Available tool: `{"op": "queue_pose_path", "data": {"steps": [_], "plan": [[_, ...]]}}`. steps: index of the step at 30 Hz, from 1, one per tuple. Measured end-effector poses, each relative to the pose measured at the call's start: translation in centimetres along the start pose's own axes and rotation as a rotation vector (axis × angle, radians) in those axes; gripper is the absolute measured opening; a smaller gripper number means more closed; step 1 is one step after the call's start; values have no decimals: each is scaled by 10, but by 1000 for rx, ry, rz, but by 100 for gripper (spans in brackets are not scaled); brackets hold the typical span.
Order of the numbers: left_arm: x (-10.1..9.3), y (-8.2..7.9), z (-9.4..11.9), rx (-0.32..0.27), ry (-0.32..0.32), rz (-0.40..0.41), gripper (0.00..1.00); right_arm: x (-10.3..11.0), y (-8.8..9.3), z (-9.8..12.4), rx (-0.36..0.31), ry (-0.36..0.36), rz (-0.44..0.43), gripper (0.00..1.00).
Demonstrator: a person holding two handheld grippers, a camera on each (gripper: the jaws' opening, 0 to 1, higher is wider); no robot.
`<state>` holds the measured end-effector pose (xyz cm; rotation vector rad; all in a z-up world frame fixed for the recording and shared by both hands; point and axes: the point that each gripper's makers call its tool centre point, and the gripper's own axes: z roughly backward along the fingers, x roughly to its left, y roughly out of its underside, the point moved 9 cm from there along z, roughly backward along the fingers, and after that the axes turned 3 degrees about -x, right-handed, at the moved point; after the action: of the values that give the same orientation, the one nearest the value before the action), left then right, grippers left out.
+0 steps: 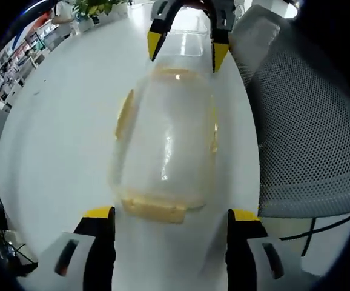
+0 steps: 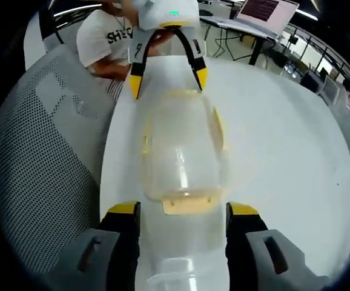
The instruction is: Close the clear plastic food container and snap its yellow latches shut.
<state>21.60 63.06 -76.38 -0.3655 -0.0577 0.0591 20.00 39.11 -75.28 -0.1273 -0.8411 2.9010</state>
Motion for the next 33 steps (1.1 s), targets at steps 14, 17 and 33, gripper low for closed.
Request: {"op": "queue_pose_path", "data": {"steps": [14,17,33], "plan": [[9,3,-1,24,26,-32,63,-4,2,-10,73,-21,61,51],[13,3,-1,22,31,-24,60,-6,3,-12,89,-25,69,49],[18,-3,-2,1,51,-72,40,-8,-3,-19,112,-52,56,41]]}}
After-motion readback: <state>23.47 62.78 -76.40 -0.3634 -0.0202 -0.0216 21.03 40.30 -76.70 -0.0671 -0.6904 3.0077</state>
